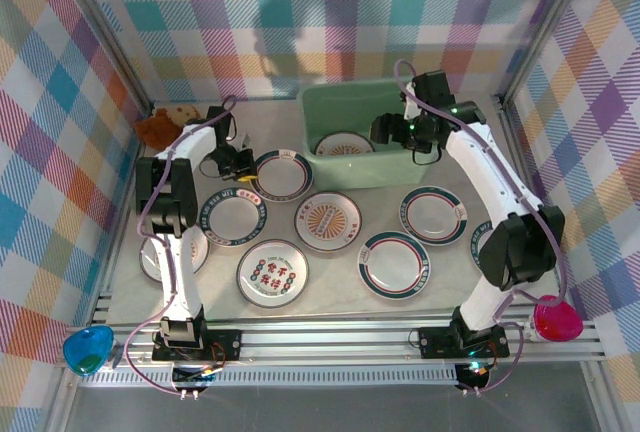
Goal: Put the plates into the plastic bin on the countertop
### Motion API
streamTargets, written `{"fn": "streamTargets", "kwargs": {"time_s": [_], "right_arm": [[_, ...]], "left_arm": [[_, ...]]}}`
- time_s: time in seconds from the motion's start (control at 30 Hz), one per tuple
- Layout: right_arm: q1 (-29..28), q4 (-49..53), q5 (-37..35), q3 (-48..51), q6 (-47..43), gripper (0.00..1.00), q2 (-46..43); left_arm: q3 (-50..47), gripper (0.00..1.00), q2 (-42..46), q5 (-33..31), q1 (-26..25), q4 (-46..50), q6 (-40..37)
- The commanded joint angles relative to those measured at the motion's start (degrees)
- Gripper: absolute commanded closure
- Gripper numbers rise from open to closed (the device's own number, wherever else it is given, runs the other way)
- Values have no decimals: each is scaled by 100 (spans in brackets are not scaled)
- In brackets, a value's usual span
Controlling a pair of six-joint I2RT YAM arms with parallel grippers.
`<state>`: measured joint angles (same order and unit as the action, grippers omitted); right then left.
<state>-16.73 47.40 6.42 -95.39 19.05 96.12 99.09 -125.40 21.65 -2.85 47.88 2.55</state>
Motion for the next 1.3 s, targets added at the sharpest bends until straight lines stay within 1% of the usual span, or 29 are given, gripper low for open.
{"fn": "streamTargets", "kwargs": {"time_s": [0.0,0.17,0.37,0.5,0.67,0.83,0.97,1.03,1.13,1.27], "right_arm": [[-23,-252,33,235,-16,15,-466],[-23,-300,-48,464,-45,15,-779],[-20,-351,-20,633,-4,15,-1001],[-23,-380,71,613,-10,15,-1086],[-20,-398,535,471,2,16,-962],[-16,-468,1088,311,93,17,-802],[-21,-469,1505,14,106,18,-695],[-16,-443,1773,-190,114,19,-614],[-21,-422,2152,-507,157,21,-451],[-15,-622,2717,-826,253,23,-256]], "left_arm": [[-123,95,538,-209,13,-34,103],[-338,100,1084,-310,21,-246,228],[-296,100,1204,-356,22,-150,276],[-442,100,1648,-342,46,-300,423],[-566,100,2346,-275,133,-444,679],[-733,100,3052,-266,289,-648,1133],[-736,100,3558,-419,397,-714,1429],[-709,100,3779,-396,408,-789,1569],[-601,100,4032,-179,408,-956,1832],[-359,100,4077,514,408,-1202,2288]]}}
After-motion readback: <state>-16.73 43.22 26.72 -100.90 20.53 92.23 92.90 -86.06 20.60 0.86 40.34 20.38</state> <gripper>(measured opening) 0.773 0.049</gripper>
